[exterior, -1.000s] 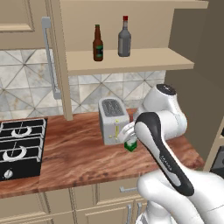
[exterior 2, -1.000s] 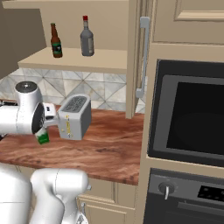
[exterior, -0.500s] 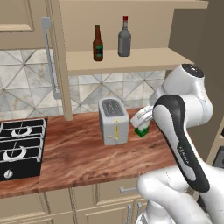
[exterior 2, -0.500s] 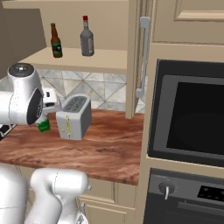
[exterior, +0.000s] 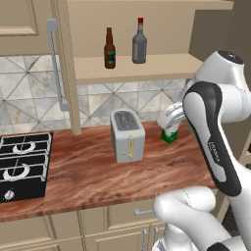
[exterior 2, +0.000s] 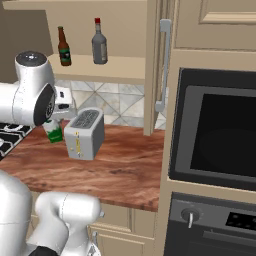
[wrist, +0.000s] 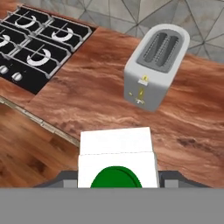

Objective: Sort all alcoholic drinks to one cabinet, and non-alcoholic drinks to the other.

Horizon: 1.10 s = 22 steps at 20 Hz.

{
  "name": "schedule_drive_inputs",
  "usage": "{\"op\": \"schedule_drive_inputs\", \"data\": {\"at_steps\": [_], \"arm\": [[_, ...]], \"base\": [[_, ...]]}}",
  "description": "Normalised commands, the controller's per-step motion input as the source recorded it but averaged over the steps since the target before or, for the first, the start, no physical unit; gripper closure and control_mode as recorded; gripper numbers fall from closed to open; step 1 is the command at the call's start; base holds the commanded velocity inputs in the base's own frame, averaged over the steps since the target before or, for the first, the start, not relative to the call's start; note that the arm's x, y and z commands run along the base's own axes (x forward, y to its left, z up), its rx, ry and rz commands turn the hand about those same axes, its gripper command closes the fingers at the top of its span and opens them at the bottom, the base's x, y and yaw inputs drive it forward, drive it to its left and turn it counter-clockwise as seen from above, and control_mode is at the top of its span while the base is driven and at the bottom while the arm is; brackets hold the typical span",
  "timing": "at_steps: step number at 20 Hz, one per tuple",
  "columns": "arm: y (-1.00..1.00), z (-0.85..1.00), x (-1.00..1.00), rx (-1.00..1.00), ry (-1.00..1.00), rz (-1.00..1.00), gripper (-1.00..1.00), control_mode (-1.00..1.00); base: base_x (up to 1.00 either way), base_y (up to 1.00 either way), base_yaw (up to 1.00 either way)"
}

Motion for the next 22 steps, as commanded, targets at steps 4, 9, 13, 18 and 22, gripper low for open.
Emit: {"op": "schedule_drive_inputs", "data": {"at_steps": [4, 9, 13, 18, 22], "arm": [[-0.08, 0.0, -0.09, 0.0, 0.03, 0.0, 1.0, -1.0], [0.0, 0.0, -0.08, 0.0, 0.0, 0.0, 1.0, 1.0], [0.0, 0.0, 0.0, 0.0, 0.0, 0.0, 1.0, 1.0], [0.0, 0.0, 0.0, 0.0, 0.0, 0.0, 1.0, 1.0], [0.0, 0.0, 0.0, 0.0, 0.0, 0.0, 1.0, 1.0]], "base": [[0.0, 0.0, 0.0], [-0.67, -0.03, -0.01], [-1.0, -0.06, -0.02], [-0.99, 0.22, -0.02], [-0.49, 0.99, -0.01]]}}
